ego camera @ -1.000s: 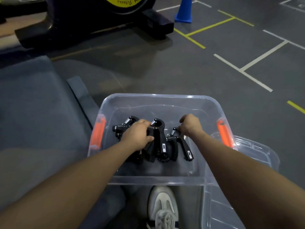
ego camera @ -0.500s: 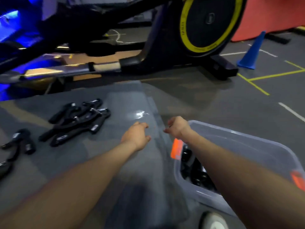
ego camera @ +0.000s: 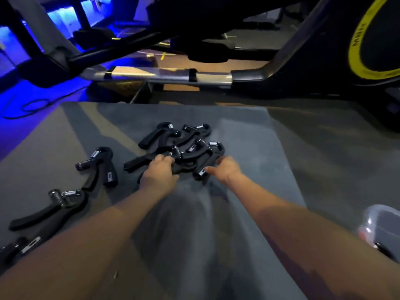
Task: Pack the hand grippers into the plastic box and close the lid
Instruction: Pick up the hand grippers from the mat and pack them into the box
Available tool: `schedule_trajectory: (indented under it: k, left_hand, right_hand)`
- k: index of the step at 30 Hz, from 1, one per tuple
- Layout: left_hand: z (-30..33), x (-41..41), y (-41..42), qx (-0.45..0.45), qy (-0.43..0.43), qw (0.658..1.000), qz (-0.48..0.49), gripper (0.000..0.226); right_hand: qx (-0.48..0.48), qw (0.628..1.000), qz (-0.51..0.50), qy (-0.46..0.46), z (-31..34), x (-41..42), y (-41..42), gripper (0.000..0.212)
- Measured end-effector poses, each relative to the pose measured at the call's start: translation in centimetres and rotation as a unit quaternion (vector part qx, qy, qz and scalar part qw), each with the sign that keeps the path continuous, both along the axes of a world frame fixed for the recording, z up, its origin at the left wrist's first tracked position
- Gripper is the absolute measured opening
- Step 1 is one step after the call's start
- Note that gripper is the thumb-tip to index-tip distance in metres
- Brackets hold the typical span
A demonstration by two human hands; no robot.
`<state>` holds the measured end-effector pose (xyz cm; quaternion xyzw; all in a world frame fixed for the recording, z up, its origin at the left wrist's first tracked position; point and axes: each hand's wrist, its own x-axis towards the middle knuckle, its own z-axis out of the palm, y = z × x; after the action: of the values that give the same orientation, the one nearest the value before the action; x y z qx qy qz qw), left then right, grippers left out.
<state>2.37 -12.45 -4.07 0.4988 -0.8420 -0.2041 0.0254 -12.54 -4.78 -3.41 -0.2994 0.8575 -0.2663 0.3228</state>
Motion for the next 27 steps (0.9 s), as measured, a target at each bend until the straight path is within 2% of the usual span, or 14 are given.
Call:
schedule_trajectory:
  k: [6,11,17,21,27]
  left_hand:
    - [-2.1,-0.1,-2.0,-0.026,0.01,1.0,-0.003,0.046]
    - [-2.6,-0.1,-1.6,-0.038,0.005,0.999,-0.004,0.042]
    - [-3.0,-0.5,-0.9,-0.073,-0.031,0.997,0.004,0.04]
    - [-3.3,-1.0,-0.6,-0.103,-0.037,0.994,0.012,0.036]
    - [-2.5,-1.7,0.5,-0.088,-0.041,0.995,0.03,0.03]
  right_hand:
    - [0.012,0.995,-0.095,-0.014,-2.3,0.7,-3.4,0.047]
    - [0.025,0.987,-0.15,-0.046,-2.8,0.8,-3.8,0.035]
    - [0.032,0.986,-0.157,-0.034,-2.7,-0.7,-1.5,0.018]
    - [0.039,0.987,-0.153,-0.011,-2.4,-1.9,0.3,0.033]
    - [0.051,0.989,-0.136,0.019,-1.6,-3.3,2.7,0.032]
